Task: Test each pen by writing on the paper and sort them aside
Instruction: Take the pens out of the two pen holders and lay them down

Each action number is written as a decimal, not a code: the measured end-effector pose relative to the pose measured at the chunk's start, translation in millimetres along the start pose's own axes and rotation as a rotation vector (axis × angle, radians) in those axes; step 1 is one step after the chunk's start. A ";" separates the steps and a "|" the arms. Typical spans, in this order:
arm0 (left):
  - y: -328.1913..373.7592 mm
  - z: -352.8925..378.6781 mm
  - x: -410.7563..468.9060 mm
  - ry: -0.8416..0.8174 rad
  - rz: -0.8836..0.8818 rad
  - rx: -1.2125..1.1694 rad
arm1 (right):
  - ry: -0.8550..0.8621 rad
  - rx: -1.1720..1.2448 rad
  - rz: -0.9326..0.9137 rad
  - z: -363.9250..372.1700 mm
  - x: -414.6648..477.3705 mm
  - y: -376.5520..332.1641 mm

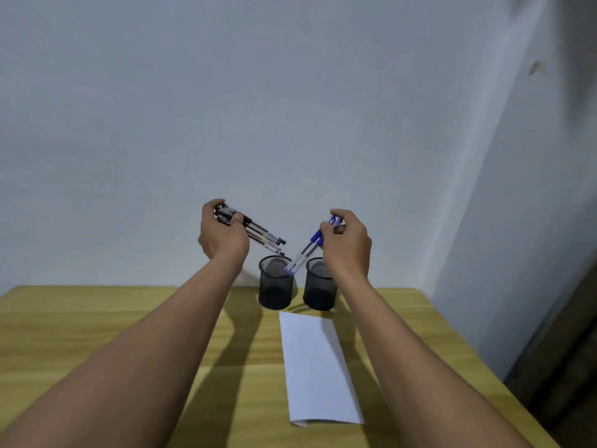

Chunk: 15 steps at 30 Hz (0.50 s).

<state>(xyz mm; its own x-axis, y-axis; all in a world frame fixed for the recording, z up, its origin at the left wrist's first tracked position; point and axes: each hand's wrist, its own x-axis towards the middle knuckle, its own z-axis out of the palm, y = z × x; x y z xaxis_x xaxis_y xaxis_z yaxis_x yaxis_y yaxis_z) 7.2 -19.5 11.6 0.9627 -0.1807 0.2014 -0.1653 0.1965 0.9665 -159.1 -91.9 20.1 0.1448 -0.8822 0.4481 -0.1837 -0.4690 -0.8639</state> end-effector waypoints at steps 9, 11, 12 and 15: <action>-23.1 -83.3 -33.8 0.082 -0.213 -0.100 | -0.064 0.194 0.216 34.4 -116.0 -1.8; -39.4 -102.9 -39.2 0.098 -0.241 -0.064 | -0.100 0.189 0.263 45.8 -144.0 7.4; -47.8 -112.9 -41.4 0.106 -0.255 -0.046 | -0.113 0.190 0.293 50.8 -157.4 11.7; -72.9 -141.1 -42.8 0.134 -0.324 0.041 | -0.151 0.151 0.403 63.4 -190.1 26.6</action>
<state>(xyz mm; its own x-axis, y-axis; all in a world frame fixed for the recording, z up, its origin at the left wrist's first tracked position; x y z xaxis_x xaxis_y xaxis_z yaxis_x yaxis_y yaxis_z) 8.3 109.9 -89.9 0.9858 -0.0983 -0.1364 0.1470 0.1105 0.9829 -129.8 66.0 -102.7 0.2332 -0.9716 0.0407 -0.1121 -0.0684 -0.9913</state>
